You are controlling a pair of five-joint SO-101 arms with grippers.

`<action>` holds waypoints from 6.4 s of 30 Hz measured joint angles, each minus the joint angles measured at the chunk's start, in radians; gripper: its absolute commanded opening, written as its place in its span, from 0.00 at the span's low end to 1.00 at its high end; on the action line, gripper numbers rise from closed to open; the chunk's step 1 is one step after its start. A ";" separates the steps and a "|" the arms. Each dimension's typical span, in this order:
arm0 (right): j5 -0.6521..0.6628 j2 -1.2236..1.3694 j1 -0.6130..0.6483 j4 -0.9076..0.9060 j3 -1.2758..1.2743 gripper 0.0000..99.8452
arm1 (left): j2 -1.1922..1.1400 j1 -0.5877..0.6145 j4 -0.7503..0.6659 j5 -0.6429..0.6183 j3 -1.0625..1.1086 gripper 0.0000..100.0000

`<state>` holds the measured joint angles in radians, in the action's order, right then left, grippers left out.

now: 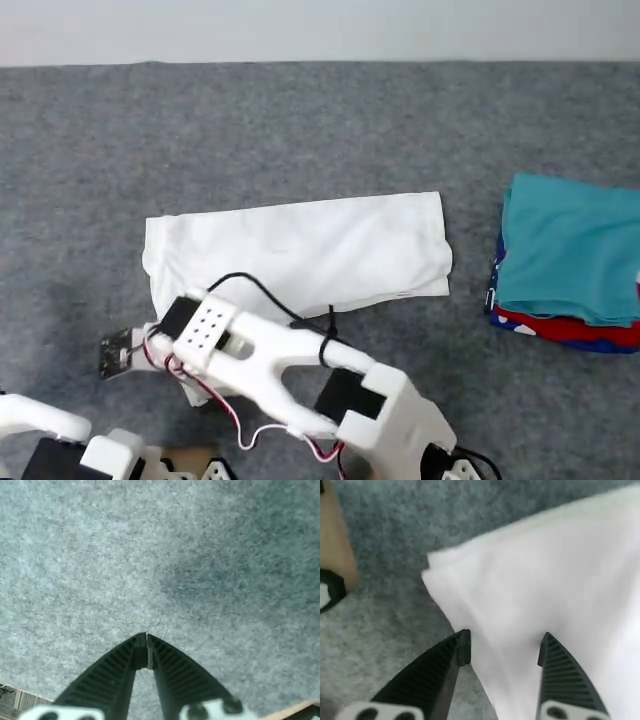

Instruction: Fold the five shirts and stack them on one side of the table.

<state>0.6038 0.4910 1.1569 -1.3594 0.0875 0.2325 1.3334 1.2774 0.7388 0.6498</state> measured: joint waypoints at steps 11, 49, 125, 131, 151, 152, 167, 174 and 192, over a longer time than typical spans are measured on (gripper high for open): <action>0.000 0.057 0.006 0.029 0.028 0.12 | 0.000 0.000 0.000 0.000 0.000 0.01; 0.147 0.476 -0.282 -0.242 0.934 0.04 | 0.000 0.000 0.000 0.000 0.000 0.01; -0.089 0.539 -0.173 -0.364 1.053 0.01 | 0.000 -0.035 -0.003 0.003 0.055 0.01; 0.002 0.580 -0.265 -0.203 1.049 0.01 | 0.000 -0.035 -0.003 0.003 0.055 0.01; 0.015 0.466 -0.362 -0.253 1.049 0.01 | 0.000 -0.035 -0.003 0.003 0.055 0.01; -0.002 0.451 -0.353 -0.290 1.049 0.01 | 0.000 -0.035 -0.003 0.003 0.055 0.01; -0.057 0.578 -0.508 -0.393 1.040 0.01 | 0.000 -0.052 0.061 0.003 0.055 0.01; -0.066 0.479 -0.508 -0.394 1.040 0.01 | 0.133 -0.052 0.150 0.003 0.028 0.01; -0.382 0.135 -0.925 -0.394 0.700 0.27 | 0.463 -0.052 0.391 0.008 0.021 0.01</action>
<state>0.2217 0.6260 0.2317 -1.7538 0.7871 0.6958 1.2812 1.6686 0.7465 0.6713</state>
